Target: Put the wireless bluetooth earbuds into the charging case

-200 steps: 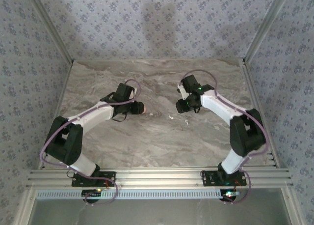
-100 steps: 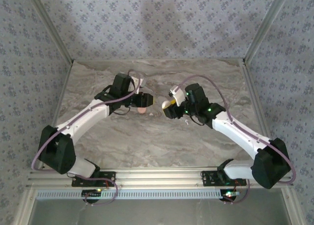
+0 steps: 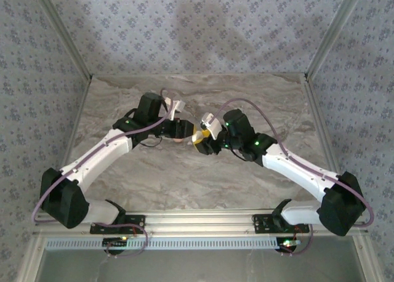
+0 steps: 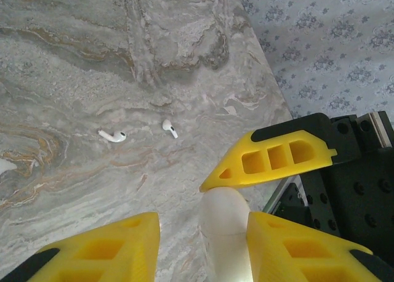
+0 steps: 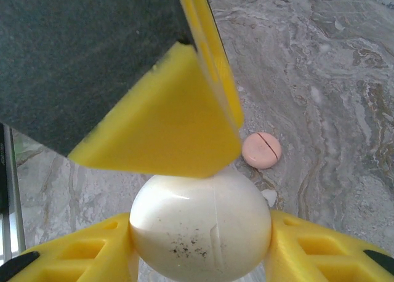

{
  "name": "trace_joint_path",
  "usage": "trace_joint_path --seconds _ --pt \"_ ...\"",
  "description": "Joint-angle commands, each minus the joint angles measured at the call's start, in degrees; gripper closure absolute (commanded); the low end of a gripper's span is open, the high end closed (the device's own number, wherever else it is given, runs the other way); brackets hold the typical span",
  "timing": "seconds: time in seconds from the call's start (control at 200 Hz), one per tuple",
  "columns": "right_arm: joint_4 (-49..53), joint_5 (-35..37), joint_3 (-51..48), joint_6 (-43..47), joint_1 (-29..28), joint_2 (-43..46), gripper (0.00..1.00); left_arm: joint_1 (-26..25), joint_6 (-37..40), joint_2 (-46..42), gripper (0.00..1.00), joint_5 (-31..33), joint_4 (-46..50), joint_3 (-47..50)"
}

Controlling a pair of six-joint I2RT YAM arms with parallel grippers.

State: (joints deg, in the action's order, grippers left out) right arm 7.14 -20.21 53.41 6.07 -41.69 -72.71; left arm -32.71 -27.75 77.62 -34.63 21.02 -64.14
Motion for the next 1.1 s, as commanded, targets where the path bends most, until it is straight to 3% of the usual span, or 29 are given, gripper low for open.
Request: trace_joint_path --seconds 0.0,0.47,0.919,1.094 --pt "-1.22 0.96 1.69 1.27 -0.67 -0.33 0.5 -0.6 0.01 -1.33 0.59 -1.66 2.29 -2.21" --pt "-1.33 2.25 2.59 1.29 -1.28 -0.85 0.5 -2.17 2.52 0.23 0.6 -3.42 4.71 -3.38" --pt "-2.21 4.11 1.36 1.76 -1.43 0.98 0.5 -2.28 4.31 0.86 0.76 -4.41 5.69 -3.88" --pt "-5.18 5.79 -0.72 1.47 -1.43 2.42 0.41 -2.27 6.21 -0.39 0.86 -1.88 5.84 -2.94"
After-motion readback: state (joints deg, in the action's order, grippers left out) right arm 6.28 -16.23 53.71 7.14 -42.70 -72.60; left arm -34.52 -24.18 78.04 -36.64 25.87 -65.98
